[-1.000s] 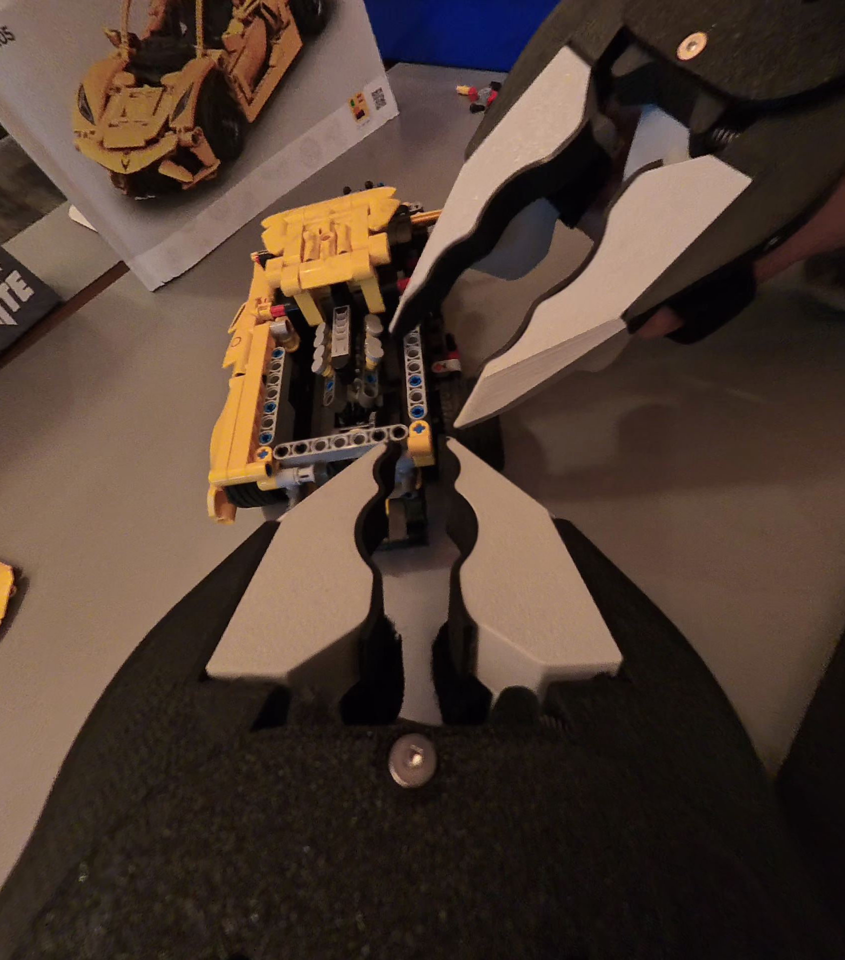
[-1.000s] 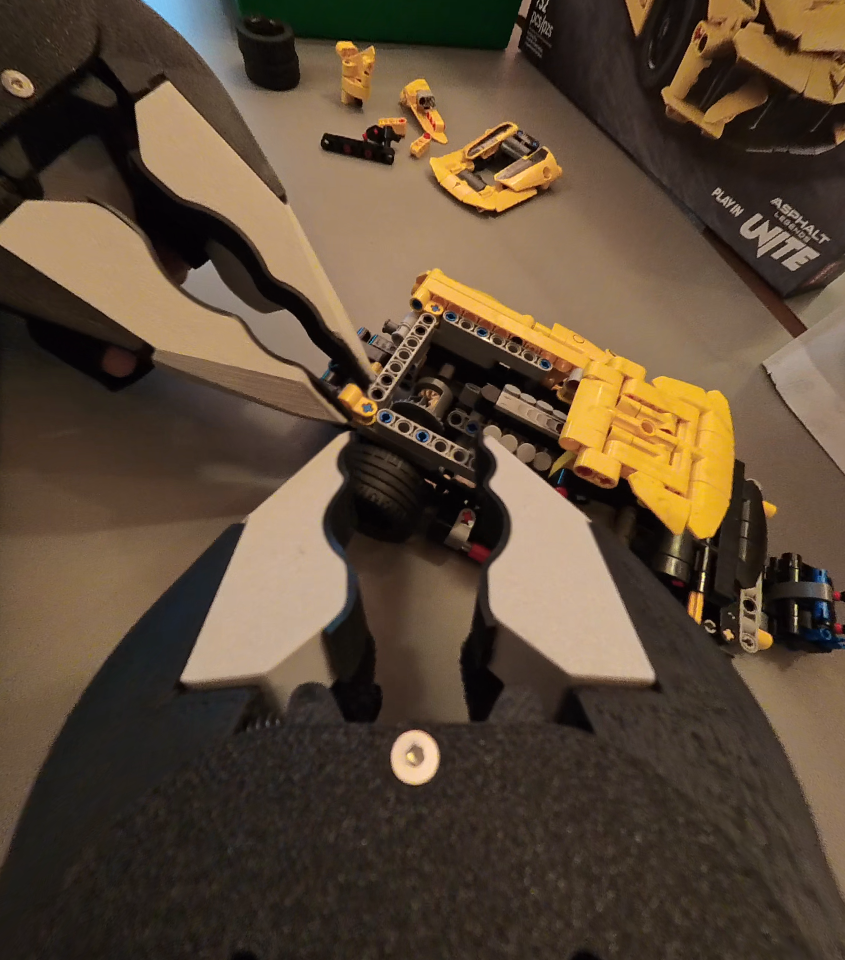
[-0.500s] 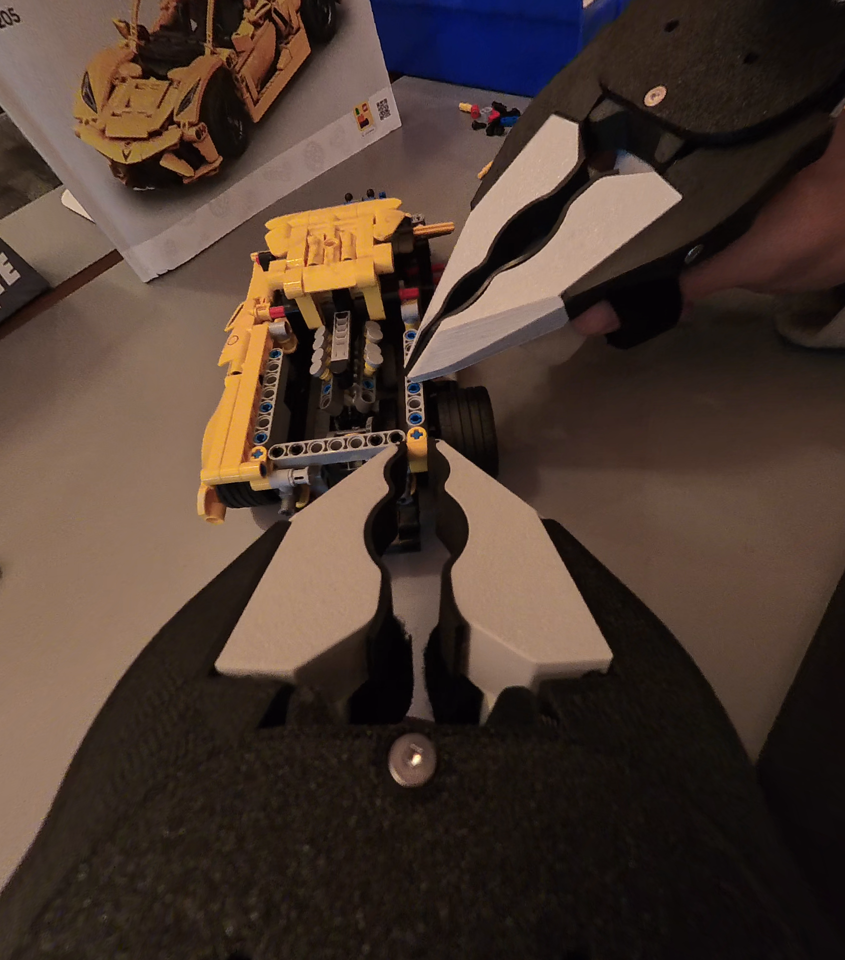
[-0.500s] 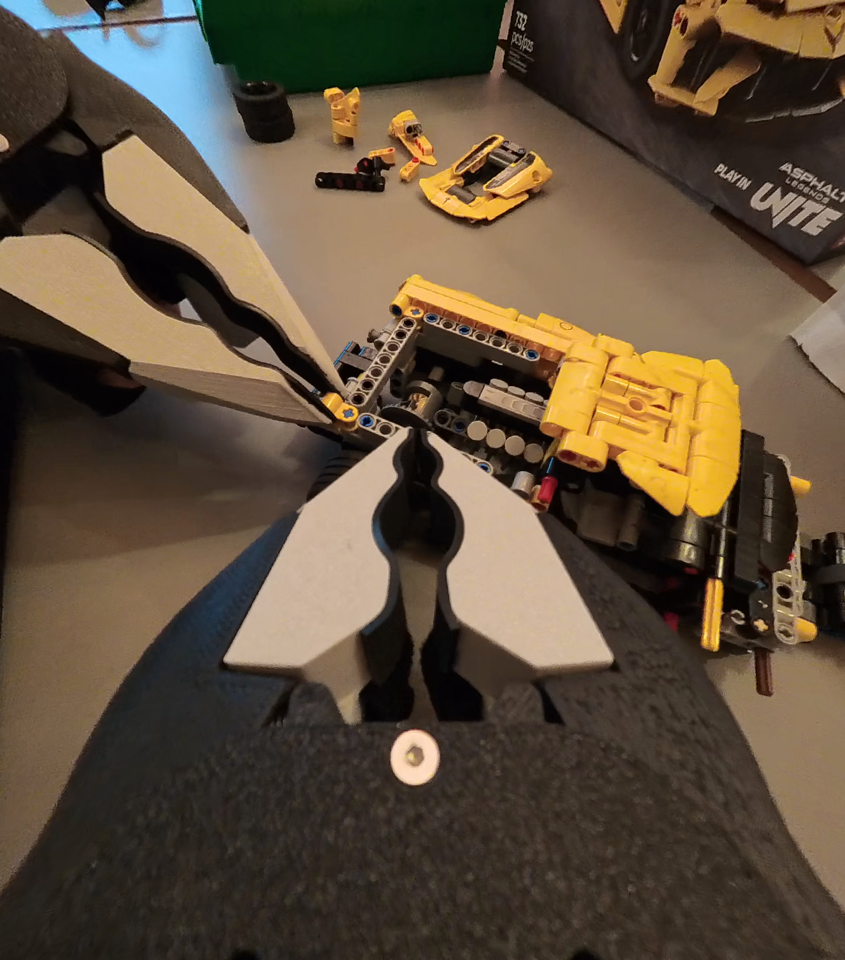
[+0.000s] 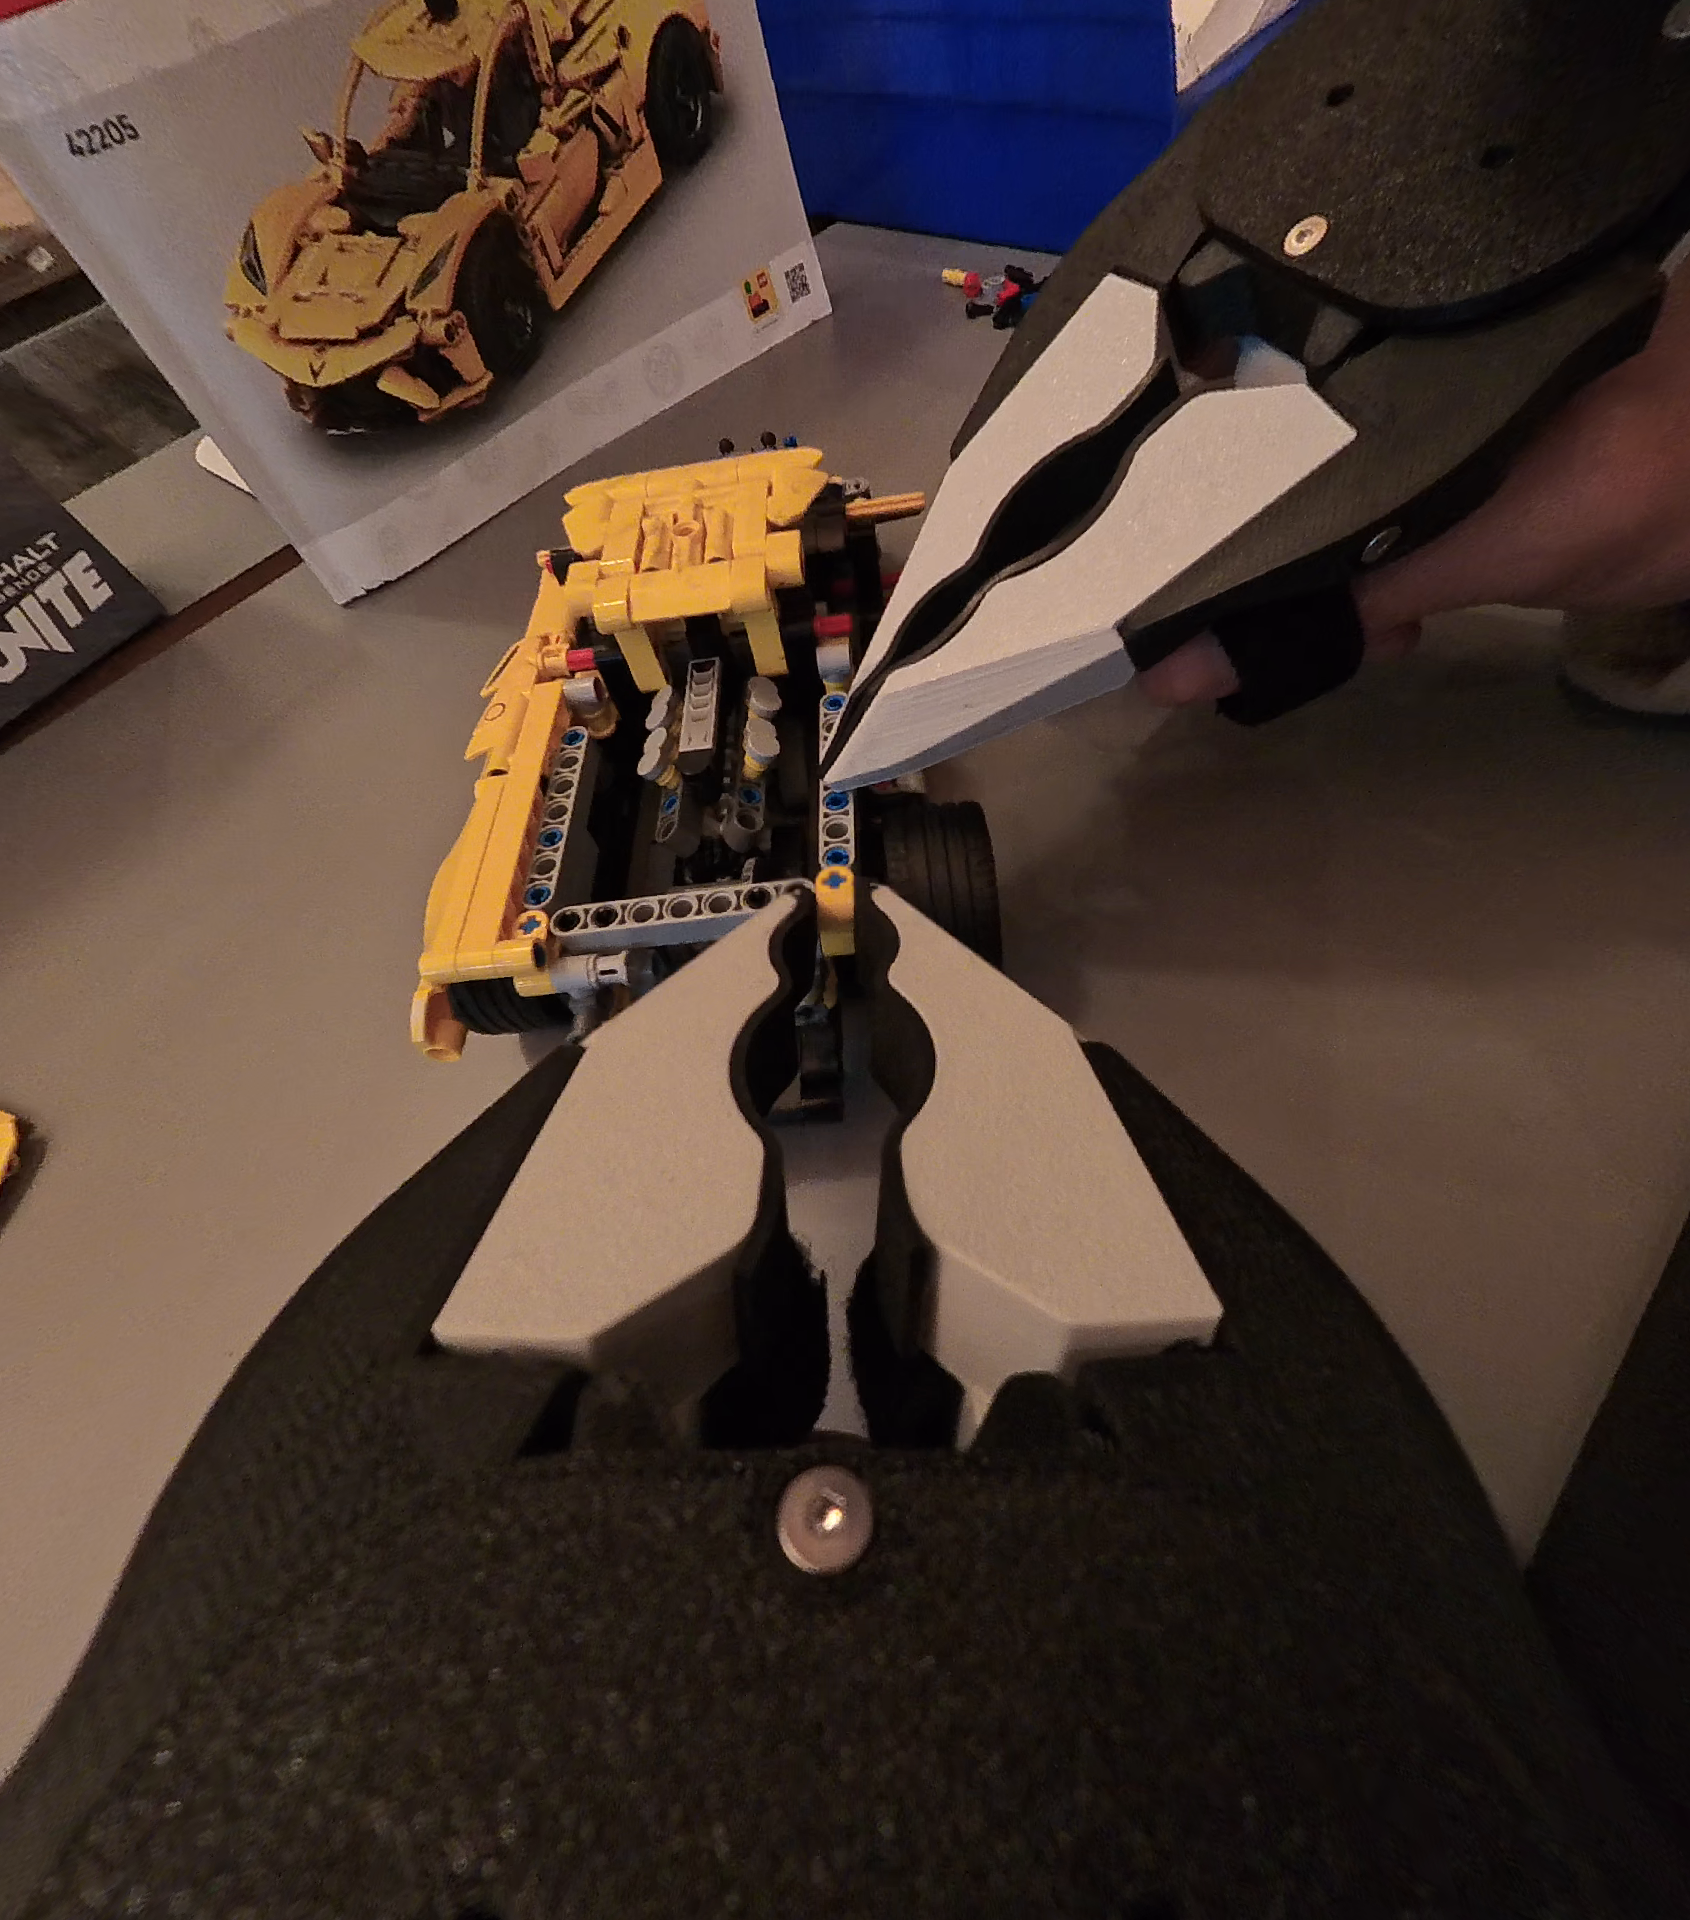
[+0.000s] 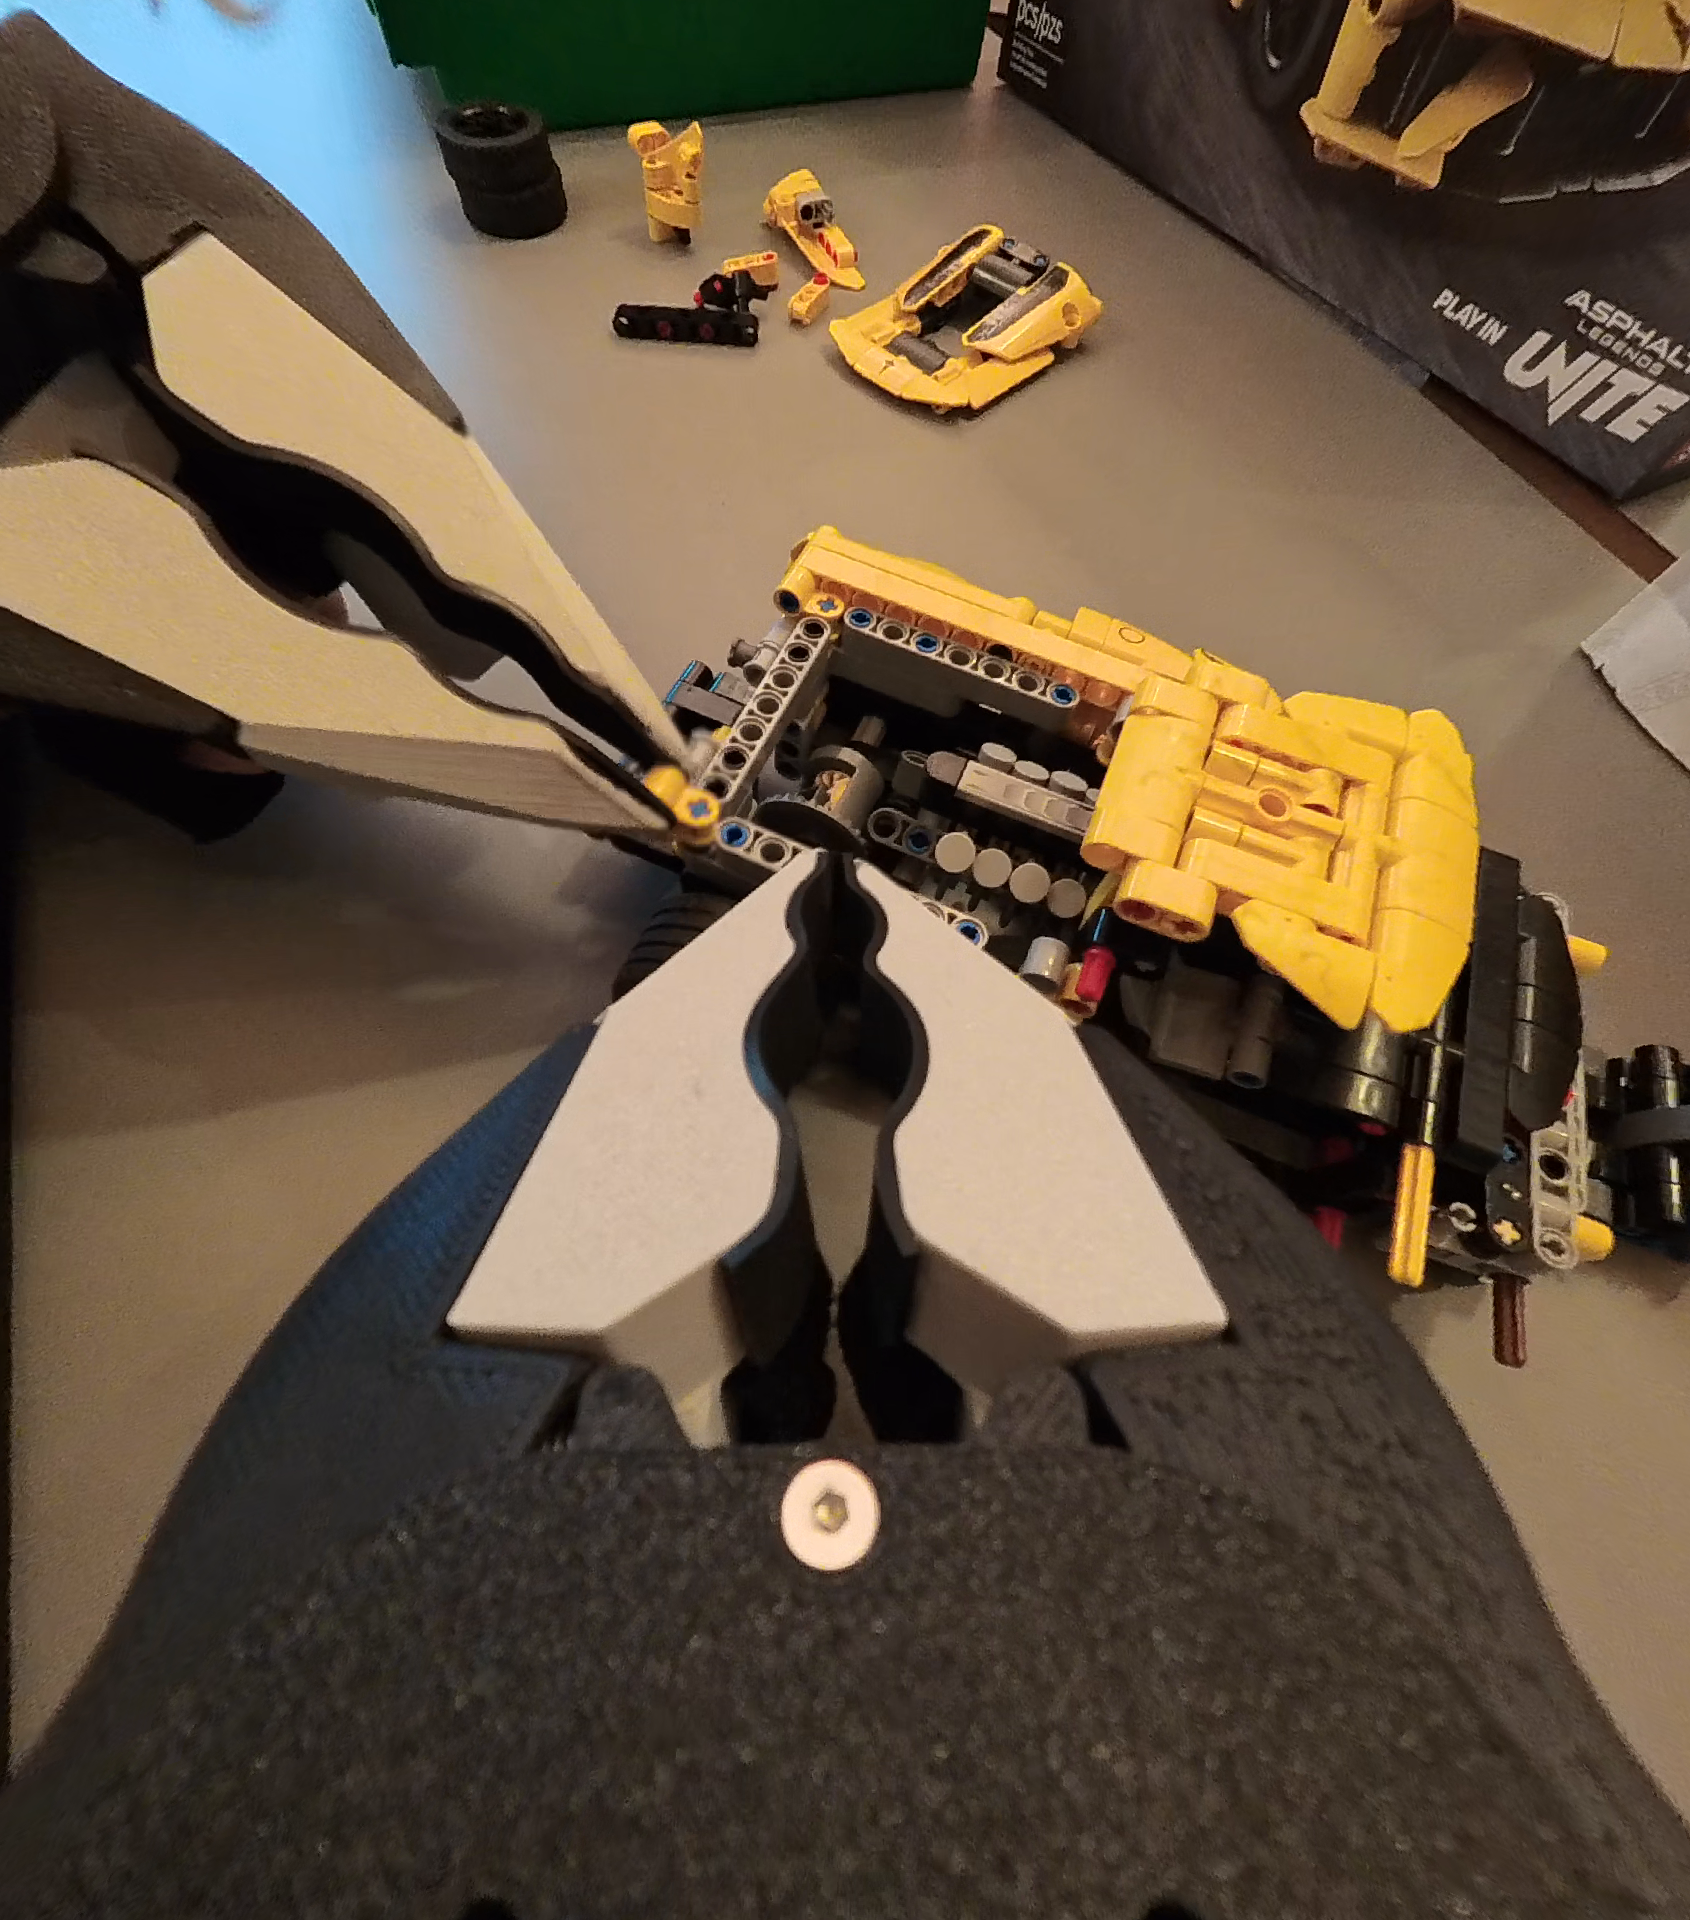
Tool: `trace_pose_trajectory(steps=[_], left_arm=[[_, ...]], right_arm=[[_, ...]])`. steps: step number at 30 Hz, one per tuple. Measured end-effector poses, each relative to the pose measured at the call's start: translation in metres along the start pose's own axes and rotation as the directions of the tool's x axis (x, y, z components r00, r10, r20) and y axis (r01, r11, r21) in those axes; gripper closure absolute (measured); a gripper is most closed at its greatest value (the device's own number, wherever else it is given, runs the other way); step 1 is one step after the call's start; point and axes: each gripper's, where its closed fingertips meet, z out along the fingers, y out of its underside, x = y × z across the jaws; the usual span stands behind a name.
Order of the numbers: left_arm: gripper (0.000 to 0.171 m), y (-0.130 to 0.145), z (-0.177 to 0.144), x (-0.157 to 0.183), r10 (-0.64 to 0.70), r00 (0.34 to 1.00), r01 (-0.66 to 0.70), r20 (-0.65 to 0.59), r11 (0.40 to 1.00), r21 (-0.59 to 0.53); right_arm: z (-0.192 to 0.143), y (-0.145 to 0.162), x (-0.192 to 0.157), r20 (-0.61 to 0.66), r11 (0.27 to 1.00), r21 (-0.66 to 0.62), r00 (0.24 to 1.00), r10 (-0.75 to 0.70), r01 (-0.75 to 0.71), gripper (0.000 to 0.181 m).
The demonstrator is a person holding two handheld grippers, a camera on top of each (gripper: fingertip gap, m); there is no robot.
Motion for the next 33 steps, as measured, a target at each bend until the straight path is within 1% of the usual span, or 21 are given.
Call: trace_pose_trajectory(steps=[1, 2, 3, 4, 5, 6, 8, 9, 11, 13, 14, 15, 17, 18, 19, 20, 22, 26, 28, 30, 33], left_arm=[[0.166, -0.025, -0.011, -0.003, 0.009, 1.000, -0.012, 0.020, 0.989, 0.145], [0.168, -0.064, -0.033, -0.005, 0.029, 0.999, -0.039, 0.034, 0.938, 0.345], [0.167, -0.079, -0.039, -0.017, 0.010, 0.996, -0.042, 0.089, 0.926, 0.376], [0.167, -0.074, -0.031, -0.027, 0.008, 0.990, -0.053, 0.141, 0.946, 0.320], [0.166, -0.062, -0.025, -0.034, -0.023, 0.988, -0.021, 0.152, 0.960, 0.280], [0.166, -0.056, -0.028, -0.039, -0.079, 0.989, 0.041, 0.123, 0.958, 0.285], [0.166, -0.048, -0.033, -0.046, -0.122, 0.990, 0.098, 0.063, 0.949, 0.299], [0.166, -0.048, -0.035, -0.045, -0.169, 0.986, 0.162, -0.007, 0.932, 0.323], [0.166, -0.059, -0.041, -0.038, -0.269, 0.946, 0.319, -0.181, 0.868, 0.381], [0.166, -0.064, -0.042, -0.037, -0.346, 0.892, 0.441, -0.293, 0.812, 0.383], [0.166, -0.067, -0.043, -0.033, -0.373, 0.852, 0.502, -0.368, 0.781, 0.371], [0.166, -0.069, -0.043, -0.029, -0.404, 0.798, 0.570, -0.447, 0.746, 0.344], [0.166, -0.071, -0.044, -0.028, -0.464, 0.708, 0.674, -0.533, 0.668, 0.314], [0.166, -0.072, -0.045, -0.028, -0.480, 0.658, 0.717, -0.580, 0.634, 0.289], [0.166, -0.072, -0.045, -0.028, -0.495, 0.626, 0.744, -0.603, 0.611, 0.271], [0.166, -0.071, -0.045, -0.027, -0.499, 0.612, 0.753, -0.614, 0.604, 0.259], [0.166, -0.072, -0.046, -0.023, -0.488, 0.601, 0.754, -0.633, 0.610, 0.245], [0.166, -0.073, -0.046, -0.010, -0.406, 0.702, 0.646, -0.585, 0.709, 0.283], [0.166, -0.068, -0.041, -0.005, -0.379, 0.746, 0.588, -0.547, 0.760, 0.276], [0.166, -0.066, -0.039, -0.004, -0.355, 0.780, 0.546, -0.515, 0.788, 0.284], [0.167, -0.063, -0.037, -0.004, -0.316, 0.836, 0.468, -0.449, 0.837, 0.284]], right_arm=[[0.001, 0.001, -0.001, -0.003, 1.000, -0.008, 1.000, 0.000, 0.000, 0.181], [0.002, 0.001, -0.003, 0.005, 1.000, -0.009, 1.000, -0.007, 0.007, 0.181], [0.003, 0.000, -0.005, 0.013, 1.000, -0.006, 1.000, -0.004, 0.004, 0.181], [0.003, -0.001, -0.006, 0.018, 1.000, -0.002, 1.000, 0.000, 0.000, 0.181], [0.003, -0.001, -0.007, 0.021, 1.000, 0.001, 1.000, 0.003, -0.003, 0.181], [0.003, -0.001, -0.007, 0.025, 1.000, 0.003, 1.000, 0.011, -0.011, 0.181], [0.003, -0.001, -0.006, 0.020, 1.000, -0.005, 1.000, 0.014, -0.014, 0.181], [0.003, -0.002, -0.006, 0.019, 1.000, -0.002, 1.000, 0.020, -0.020, 0.181], [0.002, -0.003, -0.006, 0.035, 0.998, 0.008, 0.998, 0.061, -0.061, 0.181], [-0.001, -0.009, -0.011, 0.067, 0.999, 0.040, 0.997, 0.026, -0.028, 0.181], [-0.006, -0.020, -0.012, 0.066, 0.995, 0.096, 0.998, 0.014, -0.020, 0.181], [-0.013, -0.035, -0.015, 0.081, 0.983, 0.182, 0.997, 0.002, -0.017, 0.175], [-0.026, -0.060, -0.023, 0.118, 0.948, 0.316, 0.993, -0.006, -0.032, 0.168], [-0.029, -0.065, -0.027, 0.148, 0.939, 0.339, 0.989, 0.011, -0.061, 0.166], [-0.029, -0.065, -0.032, 0.185, 0.939, 0.333, 0.982, 0.024, -0.086, 0.165], [-0.028, -0.064, -0.033, 0.203, 0.941, 0.322, 0.978, 0.042, -0.107, 0.164], [-0.029, -0.065, -0.033, 0.230, 0.933, 0.327, 0.970, 0.078, -0.153, 0.165], [-0.025, -0.059, -0.036, 0.302, 0.940, 0.254, 0.942, 0.146, -0.227, 0.166], [-0.024, -0.057, -0.039, 0.316, 0.943, 0.244, 0.938, 0.142, -0.225, 0.177], [-0.022, -0.053, -0.039, 0.300, 0.956, 0.216, 0.945, 0.130, -0.200, 0.178], [-0.021, -0.048, -0.043, 0.321, 0.959, 0.175, 0.934, 0.158, -0.222, 0.178]])
